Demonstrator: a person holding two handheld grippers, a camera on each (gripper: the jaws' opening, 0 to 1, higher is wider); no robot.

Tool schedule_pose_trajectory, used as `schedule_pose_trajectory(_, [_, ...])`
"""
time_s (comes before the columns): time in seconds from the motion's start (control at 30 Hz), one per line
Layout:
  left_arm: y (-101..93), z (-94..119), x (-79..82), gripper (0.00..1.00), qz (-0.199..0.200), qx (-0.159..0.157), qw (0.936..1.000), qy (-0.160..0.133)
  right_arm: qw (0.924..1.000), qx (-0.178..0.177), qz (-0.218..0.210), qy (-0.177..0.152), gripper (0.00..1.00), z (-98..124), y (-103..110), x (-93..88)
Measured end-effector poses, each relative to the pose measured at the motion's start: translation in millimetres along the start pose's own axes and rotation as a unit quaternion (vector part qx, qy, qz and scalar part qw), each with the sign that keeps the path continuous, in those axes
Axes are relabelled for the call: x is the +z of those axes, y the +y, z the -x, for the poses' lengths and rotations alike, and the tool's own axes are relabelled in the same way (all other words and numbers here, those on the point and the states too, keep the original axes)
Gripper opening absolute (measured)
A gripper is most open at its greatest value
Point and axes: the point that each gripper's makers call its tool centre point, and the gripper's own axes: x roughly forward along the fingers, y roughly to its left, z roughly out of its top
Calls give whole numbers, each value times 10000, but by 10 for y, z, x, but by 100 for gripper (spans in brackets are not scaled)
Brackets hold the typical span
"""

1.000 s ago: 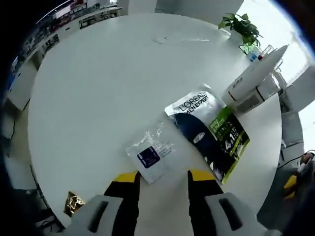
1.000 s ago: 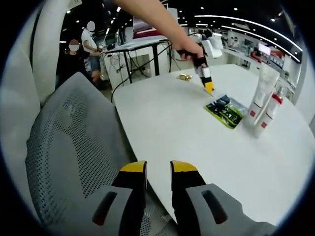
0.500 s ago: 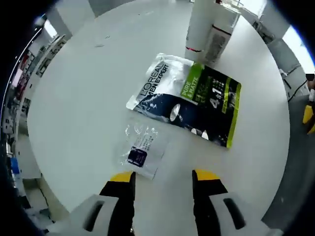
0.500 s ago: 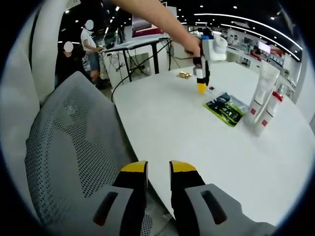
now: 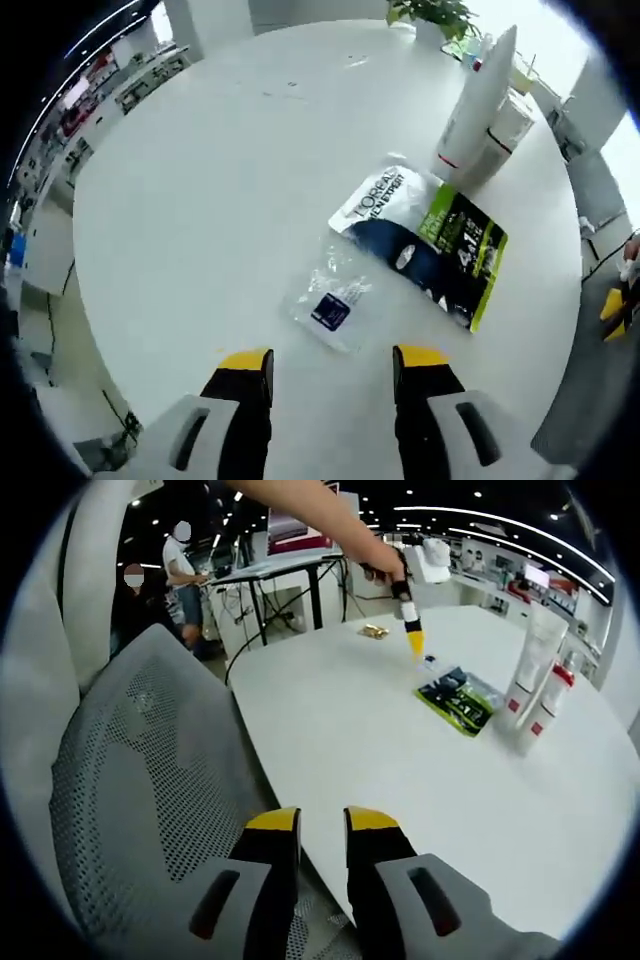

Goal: Arrange the skincare products in the storage area until every visible bottle or jar stands upright without overlapping.

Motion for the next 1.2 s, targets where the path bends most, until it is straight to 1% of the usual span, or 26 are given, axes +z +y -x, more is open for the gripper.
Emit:
schedule_pose_trajectory(0.03, [132, 29, -49, 49, 319, 155, 9994, -38, 10000, 0, -2, -1, 15, 0, 0, 0])
schedule_pose_trajectory(0.07, [222, 45, -96, 49, 554, 302, 9980, -53, 10000, 2, -4, 0, 15, -1, -1, 0])
schedule_pose_trajectory(0.13, [385, 75, -172, 51, 912, 565, 9942, -107, 10000, 7, -7, 8, 15, -2, 2, -3])
schedule_pose_trajectory(0.17, [503, 99, -226, 53, 1119, 797, 9904, -140, 10000, 17, -14, 11, 15, -4, 4, -5])
schedule_pose_trajectory(0.2, [576, 120, -251, 55, 1253, 975, 9871, -228, 10000, 45, -27, 32, 15, -9, 15, -11])
schedule_pose_trajectory(0.23, [624, 133, -261, 57, 1413, 1036, 9840, -338, 10000, 45, 12, 54, 15, -13, 18, -15])
schedule_pose_trajectory(0.27, [672, 148, -292, 59, 1788, 1106, 9766, -458, 10000, 32, 62, 67, 15, -15, 18, -17])
schedule_pose_trajectory(0.3, [699, 151, -320, 62, 2012, 1118, 9718, -502, 10000, 34, 63, 67, 15, -14, 21, -17])
schedule_pose_trajectory(0.33, [728, 143, -380, 66, 2273, 1139, 9659, -486, 10000, 44, 29, 75, 15, -14, 19, -21])
schedule_pose_trajectory(0.37, [757, 141, -422, 68, 2357, 1196, 9632, -478, 10000, 45, 3, 76, 15, -14, 14, -23])
schedule_pose_trajectory(0.4, [756, 141, -451, 70, 2373, 1207, 9628, -464, 10000, 44, -4, 71, 15, -14, 12, -23])
schedule_pose_trajectory(0.43, [755, 128, -509, 70, 2343, 1209, 9639, -371, 10000, 50, 2, 75, 15, -15, 16, -23])
schedule_pose_trajectory(0.47, [765, 116, -555, 70, 2362, 1233, 9634, -278, 10000, 55, 21, 80, 15, -17, 19, -24])
schedule_pose_trajectory(0.5, [772, 112, -627, 70, 2466, 1270, 9606, -156, 9999, 52, 26, 95, 15, -18, 20, -30])
schedule_pose_trajectory(0.53, [771, 99, -664, 69, 2664, 1258, 9555, -137, 9999, 46, 21, 101, 15, -17, 17, -32])
schedule_pose_trajectory(0.6, [747, 91, -702, 67, 2881, 1189, 9501, -110, 9999, 49, -27, 90, 15, -19, 14, -31])
schedule_pose_trajectory(0.63, [769, 84, -703, 66, 3004, 1213, 9459, -193, 9999, 44, -19, 94, 15, -19, 12, -33])
schedule_pose_trajectory(0.67, [788, 76, -716, 66, 3054, 1229, 9441, -203, 9999, 42, -10, 97, 15, -19, 12, -34])
schedule_pose_trajectory(0.7, [784, 62, -742, 66, 3129, 1230, 9417, -150, 9999, 45, -11, 101, 15, -20, 15, -35])
schedule_pose_trajectory(0.83, [766, 23, -750, 66, 3150, 1231, 9411, -78, 9999, 40, -39, 105, 15, -21, 11, -37])
schedule_pose_trajectory(0.9, [753, 30, -762, 65, 3220, 1206, 9390, -38, 9999, 30, -43, 115, 15, -20, 6, -40])
schedule_pose_trajectory(0.93, [787, 33, -749, 65, 3405, 1280, 9314, -122, 9999, 31, -47, 116, 15, -21, 6, -40])
schedule_pose_trajectory(1.03, [791, 29, -742, 64, 3330, 1251, 9345, -91, 9999, 33, -50, 116, 15, -21, 7, -40])
schedule_pose_trajectory(1.1, [789, 29, -741, 63, 3316, 1243, 9351, -99, 9999, 41, -47, 116, 15, -22, 10, -40])
schedule_pose_trajectory(1.17, [796, 31, -739, 59, 3263, 1234, 9371, -126, 9999, 53, -49, 124, 14, -23, 14, -42])
schedule_pose_trajectory(1.2, [793, 30, -733, 54, 3212, 1221, 9390, -146, 9999, 49, -39, 128, 14, -23, 14, -43])
